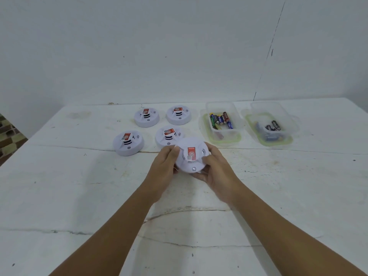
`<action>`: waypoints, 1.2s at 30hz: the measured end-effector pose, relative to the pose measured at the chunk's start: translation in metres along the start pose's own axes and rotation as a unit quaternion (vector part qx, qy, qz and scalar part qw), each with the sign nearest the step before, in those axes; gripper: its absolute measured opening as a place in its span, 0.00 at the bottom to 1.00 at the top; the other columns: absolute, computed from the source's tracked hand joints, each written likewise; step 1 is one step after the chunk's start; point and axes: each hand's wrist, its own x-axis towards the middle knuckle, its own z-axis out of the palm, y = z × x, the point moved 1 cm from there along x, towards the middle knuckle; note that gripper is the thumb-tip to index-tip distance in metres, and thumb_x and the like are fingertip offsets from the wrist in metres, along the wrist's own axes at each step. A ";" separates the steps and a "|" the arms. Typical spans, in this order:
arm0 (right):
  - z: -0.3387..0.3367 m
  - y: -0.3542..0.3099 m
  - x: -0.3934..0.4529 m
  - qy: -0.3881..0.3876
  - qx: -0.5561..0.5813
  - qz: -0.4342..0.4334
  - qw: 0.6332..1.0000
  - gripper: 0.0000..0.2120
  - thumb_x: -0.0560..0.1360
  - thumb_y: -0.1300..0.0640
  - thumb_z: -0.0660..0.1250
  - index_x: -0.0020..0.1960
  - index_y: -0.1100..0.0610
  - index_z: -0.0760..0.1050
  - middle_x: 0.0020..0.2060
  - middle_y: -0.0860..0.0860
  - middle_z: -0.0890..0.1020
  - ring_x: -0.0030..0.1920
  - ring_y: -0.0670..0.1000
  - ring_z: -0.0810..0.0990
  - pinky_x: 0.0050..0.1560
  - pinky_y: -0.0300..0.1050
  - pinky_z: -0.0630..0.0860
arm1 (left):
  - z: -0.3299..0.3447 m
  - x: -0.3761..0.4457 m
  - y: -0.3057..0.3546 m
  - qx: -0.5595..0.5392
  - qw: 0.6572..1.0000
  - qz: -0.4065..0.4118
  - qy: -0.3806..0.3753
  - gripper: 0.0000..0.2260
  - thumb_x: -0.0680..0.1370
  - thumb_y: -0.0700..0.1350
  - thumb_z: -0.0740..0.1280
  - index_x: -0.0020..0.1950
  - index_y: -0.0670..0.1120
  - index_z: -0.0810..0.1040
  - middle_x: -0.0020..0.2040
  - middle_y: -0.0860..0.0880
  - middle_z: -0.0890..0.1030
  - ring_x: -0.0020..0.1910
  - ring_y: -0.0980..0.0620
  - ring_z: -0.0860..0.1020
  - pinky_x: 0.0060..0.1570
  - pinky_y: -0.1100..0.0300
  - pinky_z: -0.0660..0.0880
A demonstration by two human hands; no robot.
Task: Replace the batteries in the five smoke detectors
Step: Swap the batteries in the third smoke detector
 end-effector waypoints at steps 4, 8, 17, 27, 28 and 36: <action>-0.003 0.001 0.002 -0.066 -0.138 -0.025 0.988 0.30 0.78 0.68 0.67 0.75 0.46 0.68 0.67 0.51 0.81 0.66 0.54 0.82 0.64 0.55 0.81 | -0.002 -0.001 -0.010 0.041 0.997 0.052 0.040 0.14 0.87 0.54 0.57 0.60 0.54 0.81 0.55 0.56 0.85 0.55 0.58 0.82 0.56 0.57 0.78; -0.008 0.006 -0.001 -0.062 -0.195 -0.045 0.978 0.38 0.72 0.63 0.76 0.76 0.43 0.65 0.68 0.49 0.80 0.68 0.52 0.80 0.69 0.57 0.78 | 0.000 -0.003 -0.017 0.062 0.994 0.073 0.056 0.16 0.87 0.55 0.56 0.67 0.54 0.80 0.60 0.57 0.84 0.60 0.60 0.80 0.59 0.62 0.77; -0.011 0.013 -0.004 -0.055 -0.212 -0.060 0.974 0.40 0.70 0.58 0.78 0.76 0.43 0.63 0.66 0.50 0.80 0.63 0.52 0.83 0.67 0.61 0.79 | 0.002 -0.010 -0.014 0.074 0.992 0.082 0.064 0.17 0.87 0.53 0.56 0.71 0.53 0.78 0.62 0.59 0.82 0.58 0.71 0.78 0.52 0.76 0.73; -0.012 0.014 -0.008 -0.052 -0.237 -0.077 0.967 0.42 0.74 0.64 0.75 0.81 0.48 0.60 0.71 0.47 0.77 0.69 0.48 0.79 0.69 0.56 0.78 | 0.001 -0.013 -0.017 0.085 0.990 0.099 0.048 0.16 0.87 0.53 0.57 0.71 0.54 0.78 0.63 0.59 0.83 0.60 0.66 0.79 0.54 0.72 0.75; -0.012 0.014 -0.008 -0.053 -0.236 -0.075 0.967 0.43 0.75 0.65 0.75 0.82 0.48 0.58 0.72 0.46 0.77 0.70 0.48 0.78 0.70 0.57 0.77 | 0.000 -0.013 -0.017 0.084 0.990 0.099 0.047 0.16 0.87 0.54 0.57 0.71 0.54 0.78 0.62 0.59 0.83 0.60 0.65 0.79 0.55 0.70 0.76; -0.012 0.013 -0.008 -0.052 -0.251 -0.065 0.964 0.49 0.75 0.66 0.75 0.85 0.46 0.51 0.73 0.41 0.75 0.69 0.44 0.78 0.69 0.57 0.78 | 0.000 -0.014 -0.019 0.086 0.990 0.101 0.053 0.17 0.87 0.55 0.58 0.72 0.54 0.77 0.63 0.59 0.83 0.61 0.65 0.79 0.60 0.67 0.77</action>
